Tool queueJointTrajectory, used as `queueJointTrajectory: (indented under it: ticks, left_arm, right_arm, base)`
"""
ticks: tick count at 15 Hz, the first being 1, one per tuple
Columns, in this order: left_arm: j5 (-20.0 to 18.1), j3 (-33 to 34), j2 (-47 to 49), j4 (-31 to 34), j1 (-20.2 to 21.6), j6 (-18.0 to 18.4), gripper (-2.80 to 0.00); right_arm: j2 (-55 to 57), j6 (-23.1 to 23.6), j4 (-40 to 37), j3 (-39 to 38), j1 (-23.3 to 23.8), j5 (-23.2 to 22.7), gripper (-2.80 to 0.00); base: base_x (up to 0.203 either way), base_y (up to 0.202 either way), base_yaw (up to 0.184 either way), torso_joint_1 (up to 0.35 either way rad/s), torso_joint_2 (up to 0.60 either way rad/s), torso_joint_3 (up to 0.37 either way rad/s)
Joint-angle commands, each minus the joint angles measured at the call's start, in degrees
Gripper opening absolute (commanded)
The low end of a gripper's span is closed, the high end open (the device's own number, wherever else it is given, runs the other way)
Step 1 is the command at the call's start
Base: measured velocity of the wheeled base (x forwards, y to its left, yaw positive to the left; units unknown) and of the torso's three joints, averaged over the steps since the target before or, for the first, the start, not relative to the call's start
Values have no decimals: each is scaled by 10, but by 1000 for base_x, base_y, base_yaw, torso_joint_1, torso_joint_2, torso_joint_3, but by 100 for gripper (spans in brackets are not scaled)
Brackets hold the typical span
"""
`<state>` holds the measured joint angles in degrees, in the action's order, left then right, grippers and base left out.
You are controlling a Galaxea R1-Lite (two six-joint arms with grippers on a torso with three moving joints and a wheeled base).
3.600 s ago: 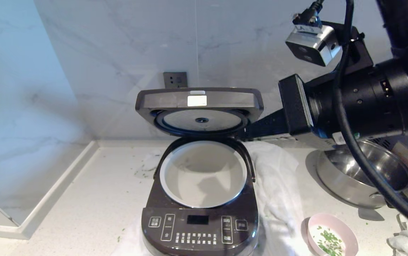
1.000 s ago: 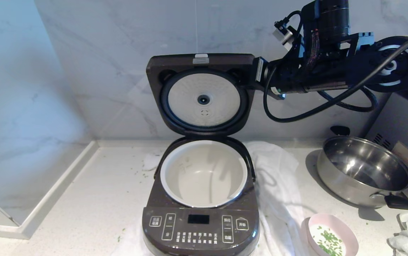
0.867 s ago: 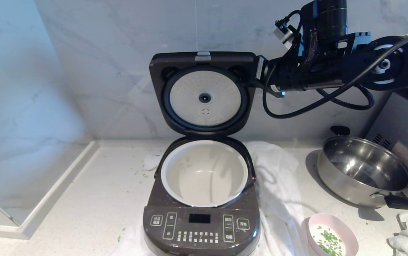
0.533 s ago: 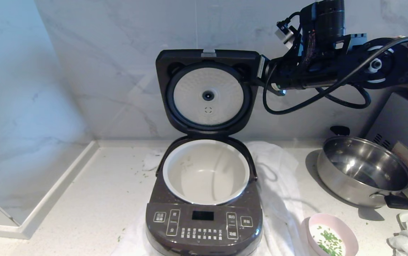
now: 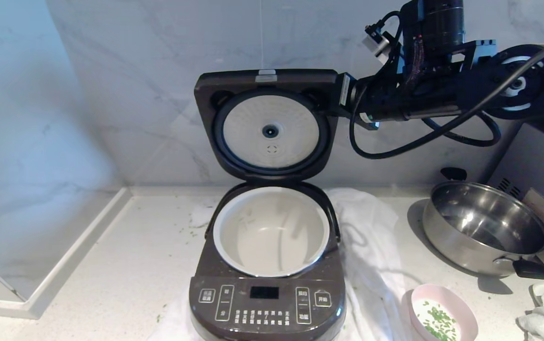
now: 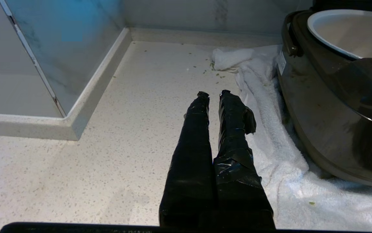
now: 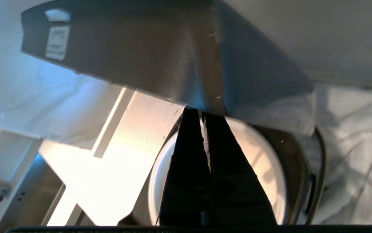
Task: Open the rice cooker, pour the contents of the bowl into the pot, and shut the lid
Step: Open the rice cooker, then pick up the bowl on the table
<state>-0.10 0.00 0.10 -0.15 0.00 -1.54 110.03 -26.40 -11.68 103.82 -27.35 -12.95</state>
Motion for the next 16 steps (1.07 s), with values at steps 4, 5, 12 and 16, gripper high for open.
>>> queueJointTrajectory:
  ticks: [4,5,12,16]
  left_arm:
    - [0,2,0,0,0,0,-280]
    - [0,1,1,0,0,0,-280]
    - [0,1,0,0,0,0,-280]
    - [0,1,0,0,0,0,-280]
  right_arm:
    - [-93,-18,-1,-111,-62,-3,-280]
    - [-118,-28,-1,-137,-73,-3,-280]
    - [-284,-58,-85,-284,-91,89,-280]
    - [-375,-58,-111,-387,-59,161,-280]
  base:
    - [0,0,0,0,0,0]
    - [0,0,0,0,0,0]
    - [0,0,0,0,0,0]
    - [0,0,0,0,0,0]
